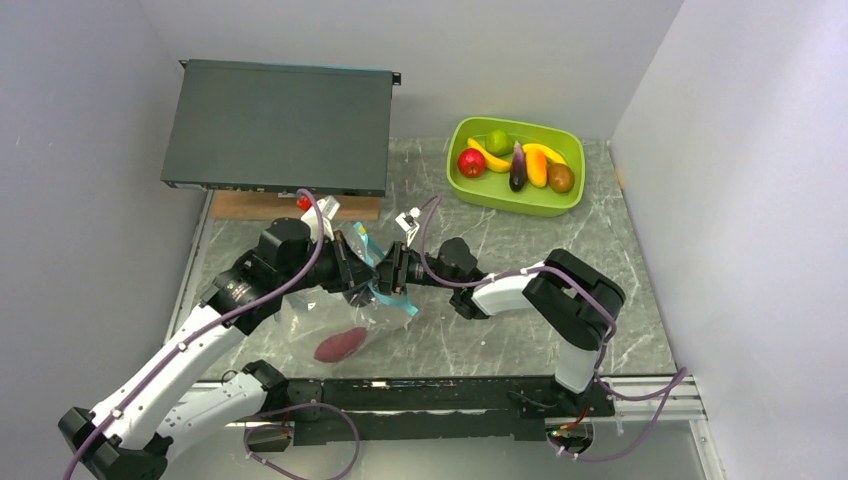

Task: Place the food in the zip-top bag and seal the zipper
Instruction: Place the fake vegetable in the zipper food storage bag.

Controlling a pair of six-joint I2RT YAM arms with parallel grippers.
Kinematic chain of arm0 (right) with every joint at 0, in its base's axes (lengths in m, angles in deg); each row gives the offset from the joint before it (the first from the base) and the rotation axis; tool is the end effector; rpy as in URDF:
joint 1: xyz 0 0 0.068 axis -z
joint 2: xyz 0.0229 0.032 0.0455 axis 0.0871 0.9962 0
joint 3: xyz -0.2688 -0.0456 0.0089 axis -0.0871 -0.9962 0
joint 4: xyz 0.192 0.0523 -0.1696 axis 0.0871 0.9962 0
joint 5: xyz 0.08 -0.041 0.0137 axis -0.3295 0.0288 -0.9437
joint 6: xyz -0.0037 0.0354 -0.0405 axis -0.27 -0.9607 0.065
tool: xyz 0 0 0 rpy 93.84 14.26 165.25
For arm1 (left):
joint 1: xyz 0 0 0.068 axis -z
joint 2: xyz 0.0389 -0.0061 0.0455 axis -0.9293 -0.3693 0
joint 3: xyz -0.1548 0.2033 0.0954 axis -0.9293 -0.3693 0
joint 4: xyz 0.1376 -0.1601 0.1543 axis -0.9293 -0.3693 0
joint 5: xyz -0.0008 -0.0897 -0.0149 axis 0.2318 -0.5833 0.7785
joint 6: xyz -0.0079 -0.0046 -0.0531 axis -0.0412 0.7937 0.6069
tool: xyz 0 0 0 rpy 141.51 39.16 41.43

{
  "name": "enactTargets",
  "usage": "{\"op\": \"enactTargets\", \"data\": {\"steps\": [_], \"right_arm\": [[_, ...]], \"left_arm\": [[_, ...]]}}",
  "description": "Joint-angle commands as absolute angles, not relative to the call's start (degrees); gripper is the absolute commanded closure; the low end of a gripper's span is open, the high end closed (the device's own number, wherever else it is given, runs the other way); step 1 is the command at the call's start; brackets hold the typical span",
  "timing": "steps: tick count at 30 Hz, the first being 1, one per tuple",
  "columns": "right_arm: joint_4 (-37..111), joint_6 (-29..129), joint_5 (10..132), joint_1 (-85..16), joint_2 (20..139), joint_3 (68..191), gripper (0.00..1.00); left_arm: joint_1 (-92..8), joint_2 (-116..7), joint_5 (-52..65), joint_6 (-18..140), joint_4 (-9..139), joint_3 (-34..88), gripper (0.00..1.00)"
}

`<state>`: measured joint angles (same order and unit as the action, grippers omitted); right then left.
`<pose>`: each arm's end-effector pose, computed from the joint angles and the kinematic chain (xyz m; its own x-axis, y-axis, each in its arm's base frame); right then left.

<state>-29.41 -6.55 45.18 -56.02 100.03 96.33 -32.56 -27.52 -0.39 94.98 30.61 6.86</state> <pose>0.2069 0.2870 0.2020 -0.8558 0.1266 -0.5015 -0.5090 -0.0333 0.8601 0.1422 -0.1139 0.3334 -0.8119 -0.2706 -0.5172 0.2388 0.6546 -0.7173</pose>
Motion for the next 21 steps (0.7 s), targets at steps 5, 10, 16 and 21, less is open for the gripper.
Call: {"op": "enactTargets", "data": {"steps": [5, 10, 16, 21], "right_arm": [[-33.94, -7.23, 46.07, -56.19, 99.83, 98.0, 0.78], [-26.61, -3.1, 46.68, -56.88, 97.17, 97.87, 0.45], [-17.44, 2.55, 49.4, -57.27, 93.07, 97.25, 0.25], [-12.88, 4.09, 51.12, -57.34, 91.55, 96.56, 0.19]], "left_arm": [[-32.48, -25.79, 0.23, 95.0, 30.54, 5.54, 1.0], [-32.46, -26.45, -0.05, 95.23, 30.55, 5.92, 1.0], [-32.46, -26.25, -0.64, 96.09, 31.84, 5.51, 1.0], [-32.47, -25.6, 0.17, 96.11, 31.39, 5.16, 1.0]]}}
